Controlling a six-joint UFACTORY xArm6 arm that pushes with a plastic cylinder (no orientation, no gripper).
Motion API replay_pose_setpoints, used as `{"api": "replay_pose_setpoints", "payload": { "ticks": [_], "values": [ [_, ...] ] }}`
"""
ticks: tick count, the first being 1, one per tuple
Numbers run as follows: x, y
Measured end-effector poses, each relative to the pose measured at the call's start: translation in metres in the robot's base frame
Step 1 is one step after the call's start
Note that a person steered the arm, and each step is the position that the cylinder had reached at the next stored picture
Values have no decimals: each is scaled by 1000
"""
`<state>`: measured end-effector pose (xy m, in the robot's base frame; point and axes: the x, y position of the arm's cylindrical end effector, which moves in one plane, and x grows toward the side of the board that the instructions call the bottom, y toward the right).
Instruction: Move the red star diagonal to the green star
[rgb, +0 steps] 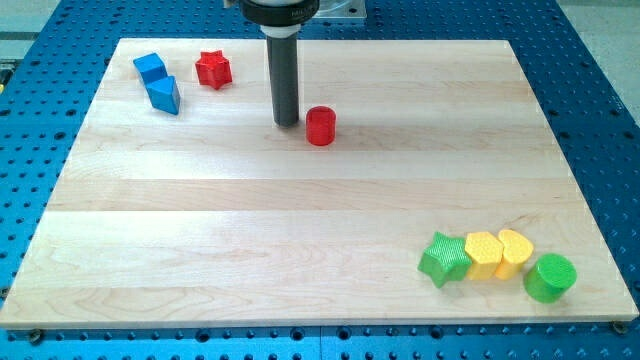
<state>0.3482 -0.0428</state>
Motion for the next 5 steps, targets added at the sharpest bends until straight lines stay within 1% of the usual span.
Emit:
{"api": "replay_pose_setpoints", "payload": {
  "ticks": [1, 2, 3, 4, 5],
  "values": [
    [-42, 4],
    [-104, -4],
    [-155, -44],
    [-155, -78],
    [-145, -99]
  ]
}}
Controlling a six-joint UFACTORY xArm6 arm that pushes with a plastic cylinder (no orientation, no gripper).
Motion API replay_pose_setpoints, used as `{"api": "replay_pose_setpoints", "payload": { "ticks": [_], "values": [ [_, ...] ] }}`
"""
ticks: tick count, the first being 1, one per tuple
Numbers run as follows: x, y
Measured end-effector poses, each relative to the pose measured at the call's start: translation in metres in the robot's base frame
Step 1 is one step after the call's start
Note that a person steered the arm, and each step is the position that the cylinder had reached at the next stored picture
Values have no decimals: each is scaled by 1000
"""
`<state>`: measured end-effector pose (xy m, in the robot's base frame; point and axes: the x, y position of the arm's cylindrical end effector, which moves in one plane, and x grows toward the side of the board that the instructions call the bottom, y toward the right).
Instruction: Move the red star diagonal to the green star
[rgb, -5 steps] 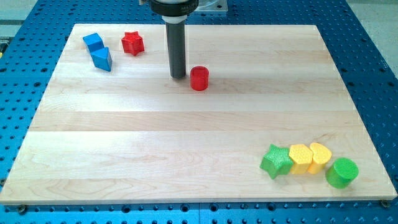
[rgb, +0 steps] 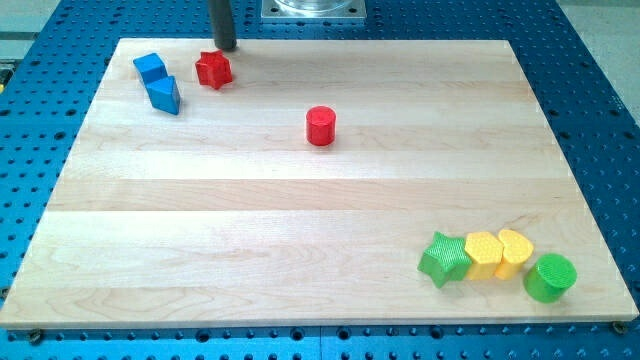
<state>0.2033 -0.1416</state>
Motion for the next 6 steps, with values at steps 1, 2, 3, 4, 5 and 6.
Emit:
{"api": "replay_pose_setpoints", "payload": {
  "ticks": [1, 2, 3, 4, 5, 6],
  "values": [
    [39, 0],
    [72, 21],
    [39, 11],
    [45, -7],
    [109, 12],
    [146, 45]
  ]
}}
